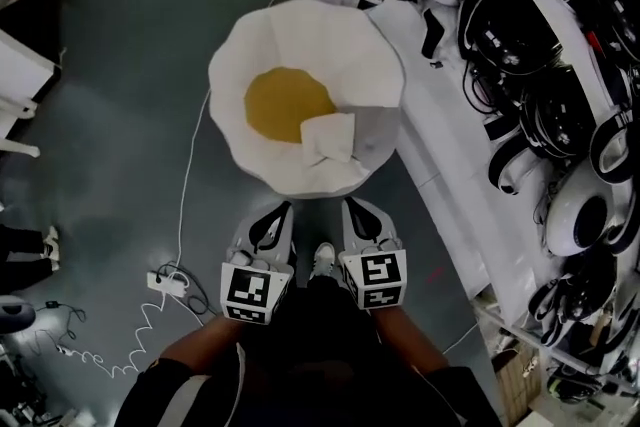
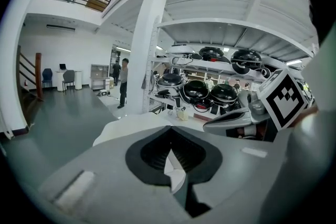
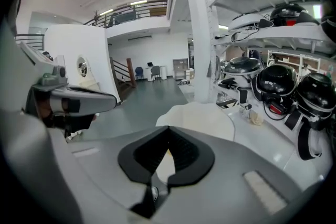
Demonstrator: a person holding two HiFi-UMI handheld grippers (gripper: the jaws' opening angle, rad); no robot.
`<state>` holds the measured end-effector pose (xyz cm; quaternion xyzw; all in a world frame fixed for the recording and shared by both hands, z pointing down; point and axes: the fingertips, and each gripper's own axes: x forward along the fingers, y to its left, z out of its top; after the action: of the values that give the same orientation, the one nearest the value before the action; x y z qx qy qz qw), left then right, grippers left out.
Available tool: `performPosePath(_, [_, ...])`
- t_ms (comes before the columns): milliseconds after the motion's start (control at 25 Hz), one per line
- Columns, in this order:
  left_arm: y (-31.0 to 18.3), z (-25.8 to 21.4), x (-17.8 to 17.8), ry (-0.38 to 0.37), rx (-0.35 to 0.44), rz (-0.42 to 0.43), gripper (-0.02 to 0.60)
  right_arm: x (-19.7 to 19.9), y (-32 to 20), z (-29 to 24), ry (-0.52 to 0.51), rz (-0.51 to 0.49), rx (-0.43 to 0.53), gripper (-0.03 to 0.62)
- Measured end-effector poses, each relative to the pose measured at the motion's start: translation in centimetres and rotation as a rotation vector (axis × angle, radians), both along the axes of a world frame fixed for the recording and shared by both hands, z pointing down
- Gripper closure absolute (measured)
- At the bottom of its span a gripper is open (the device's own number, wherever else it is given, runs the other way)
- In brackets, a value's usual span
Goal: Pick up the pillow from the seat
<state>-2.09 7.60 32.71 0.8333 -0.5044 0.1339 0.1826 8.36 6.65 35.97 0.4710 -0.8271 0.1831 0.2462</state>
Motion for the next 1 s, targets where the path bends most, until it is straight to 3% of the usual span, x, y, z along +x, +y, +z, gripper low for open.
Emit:
performPosePath(560, [-5.7,4.8,-3.3,0.036,-0.044,0.039,0.58,-1.7,-5.1,3.4,0.103,0.069,-0.045,0.592])
performPosePath(1000, [-9.1,9.8,-2.2,0.026,-0.094,0.002,0.58,-0.3,-9.0,8.9,0.134,0.048,-0.113,0.592])
